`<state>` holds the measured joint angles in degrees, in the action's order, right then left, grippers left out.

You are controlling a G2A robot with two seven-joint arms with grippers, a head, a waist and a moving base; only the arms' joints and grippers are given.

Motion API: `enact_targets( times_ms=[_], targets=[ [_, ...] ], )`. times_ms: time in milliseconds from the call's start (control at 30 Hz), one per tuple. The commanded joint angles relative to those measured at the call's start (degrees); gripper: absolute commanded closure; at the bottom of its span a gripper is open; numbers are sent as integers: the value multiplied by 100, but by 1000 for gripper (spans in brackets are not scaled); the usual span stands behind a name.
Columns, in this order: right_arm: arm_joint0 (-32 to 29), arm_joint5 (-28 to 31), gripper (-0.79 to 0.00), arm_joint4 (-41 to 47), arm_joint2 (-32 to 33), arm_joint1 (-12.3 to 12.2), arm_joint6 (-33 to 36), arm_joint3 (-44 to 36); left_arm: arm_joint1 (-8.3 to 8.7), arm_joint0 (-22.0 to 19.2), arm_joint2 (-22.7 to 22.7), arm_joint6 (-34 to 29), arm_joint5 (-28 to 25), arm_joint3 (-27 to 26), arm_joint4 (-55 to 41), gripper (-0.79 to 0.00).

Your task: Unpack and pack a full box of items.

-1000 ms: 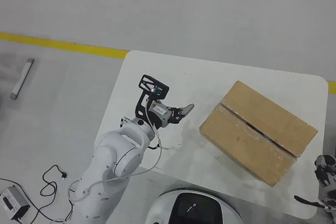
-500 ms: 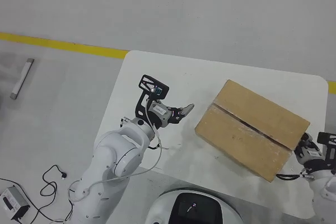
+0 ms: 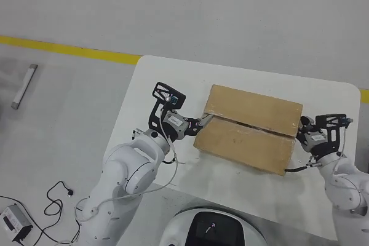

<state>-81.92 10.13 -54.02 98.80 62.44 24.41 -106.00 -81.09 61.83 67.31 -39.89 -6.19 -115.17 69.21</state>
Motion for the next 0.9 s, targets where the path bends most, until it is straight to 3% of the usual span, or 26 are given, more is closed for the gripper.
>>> enact_targets(
  times_ms=[0, 233, 433, 867],
  targets=[
    [93, -22, 0, -45, -167, 9, 39, -20, 0, 0, 0, 0, 0, 0, 0, -785],
    [119, -118, 0, -36, -473, 41, 4, 46, 0, 0, 0, 0, 0, 0, 0, -785],
    [-2, -280, 0, 227, -143, 40, -151, -200, 0, 0, 0, 0, 0, 0, 0, -785],
    [-1003, -1861, 0, -198, 1046, 116, -823, -1910, 0, 0, 0, 0, 0, 0, 0, -785]
  ],
)
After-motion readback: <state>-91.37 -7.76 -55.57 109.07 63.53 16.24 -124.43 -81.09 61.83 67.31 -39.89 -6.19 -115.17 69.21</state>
